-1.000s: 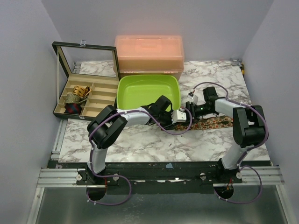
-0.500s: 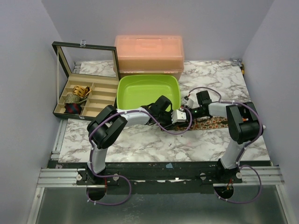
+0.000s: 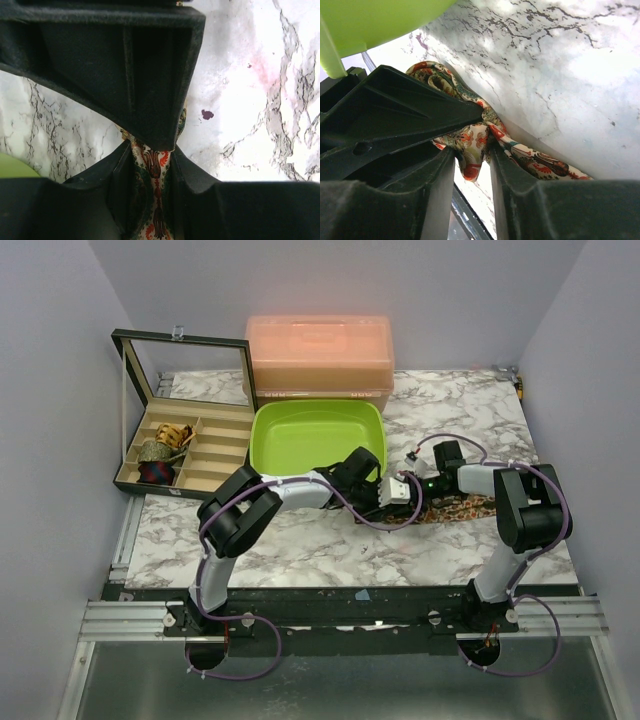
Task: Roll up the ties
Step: Roll the tie at the center of the board.
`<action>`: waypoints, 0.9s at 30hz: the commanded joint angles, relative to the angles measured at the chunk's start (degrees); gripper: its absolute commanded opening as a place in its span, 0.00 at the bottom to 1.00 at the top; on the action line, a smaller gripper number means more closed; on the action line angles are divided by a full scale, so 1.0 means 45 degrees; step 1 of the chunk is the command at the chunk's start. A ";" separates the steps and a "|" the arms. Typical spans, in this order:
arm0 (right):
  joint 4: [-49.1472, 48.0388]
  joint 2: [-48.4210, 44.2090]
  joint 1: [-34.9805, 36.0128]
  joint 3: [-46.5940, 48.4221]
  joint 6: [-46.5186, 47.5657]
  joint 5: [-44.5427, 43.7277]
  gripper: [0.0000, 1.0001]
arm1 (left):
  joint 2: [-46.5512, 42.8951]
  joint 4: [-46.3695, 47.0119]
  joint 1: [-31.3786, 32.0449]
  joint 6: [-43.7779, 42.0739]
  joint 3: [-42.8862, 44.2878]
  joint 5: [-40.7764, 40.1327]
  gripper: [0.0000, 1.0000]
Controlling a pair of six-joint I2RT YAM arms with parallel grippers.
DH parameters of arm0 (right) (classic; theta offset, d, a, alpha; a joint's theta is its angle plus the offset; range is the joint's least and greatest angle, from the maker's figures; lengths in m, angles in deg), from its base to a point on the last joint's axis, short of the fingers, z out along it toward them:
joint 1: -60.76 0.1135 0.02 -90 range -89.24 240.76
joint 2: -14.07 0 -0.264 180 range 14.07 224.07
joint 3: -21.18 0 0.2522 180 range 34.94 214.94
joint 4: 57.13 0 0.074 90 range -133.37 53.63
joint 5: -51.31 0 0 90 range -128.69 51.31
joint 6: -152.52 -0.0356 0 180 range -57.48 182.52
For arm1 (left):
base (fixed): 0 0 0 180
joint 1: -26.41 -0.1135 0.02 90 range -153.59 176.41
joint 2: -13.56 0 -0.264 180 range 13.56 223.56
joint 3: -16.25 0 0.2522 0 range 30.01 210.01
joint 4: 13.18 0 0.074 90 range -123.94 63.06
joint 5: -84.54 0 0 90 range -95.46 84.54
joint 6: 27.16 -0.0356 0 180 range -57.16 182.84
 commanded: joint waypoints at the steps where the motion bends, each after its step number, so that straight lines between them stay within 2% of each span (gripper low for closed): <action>1: 0.0536 -0.0265 0.0041 -0.0142 0.0427 -0.0912 0.31 | 0.1073 -0.1499 0.0298 0.0416 -0.0629 -0.0394 0.29; 4: 0.0702 -0.0059 -0.0017 -0.0031 0.0393 -0.1121 0.28 | 0.0715 -0.1277 0.0264 0.0063 -0.1230 -0.0452 0.29; 8: 0.1064 0.0194 -0.0154 0.0304 0.0381 -0.0483 0.46 | 0.0393 -0.1137 0.0149 -0.0342 -0.1842 -0.0540 0.29; 12: 0.0824 0.0240 -0.0155 0.0392 0.0088 0.0297 0.50 | 0.0479 -0.1129 0.0144 -0.0451 -0.1896 -0.0563 0.29; 13: 0.0755 0.0317 -0.0155 0.0378 0.0021 0.0437 0.49 | 0.0512 -0.1113 0.0144 -0.0388 -0.1832 -0.0556 0.29; 15: 0.0598 0.0394 -0.0142 0.0257 -0.0192 0.0525 0.41 | 0.0604 -0.1141 0.0144 -0.0265 -0.1694 -0.0490 0.29; 17: 0.0383 0.0294 -0.0155 0.0094 -0.0389 0.0439 0.40 | 0.0668 -0.1128 0.0142 -0.0196 -0.1622 -0.0430 0.29; 21: 0.0610 0.0096 -0.0152 0.0240 -0.0303 0.0195 0.52 | 0.0667 -0.1092 0.0134 -0.0280 -0.1698 -0.0488 0.29; 23: 0.0816 0.0006 -0.0184 0.0455 -0.0220 0.0125 0.52 | 0.0647 -0.1131 0.0143 -0.0346 -0.1753 -0.0511 0.29; 25: 0.0886 -0.0060 -0.0285 0.0596 -0.0252 0.0033 0.48 | 0.0608 -0.1132 0.0139 -0.0385 -0.1802 -0.0509 0.29; 27: 0.0896 0.0093 -0.0306 0.0665 -0.0182 -0.0039 0.39 | 0.0616 -0.1145 0.0144 -0.0425 -0.1763 -0.0504 0.29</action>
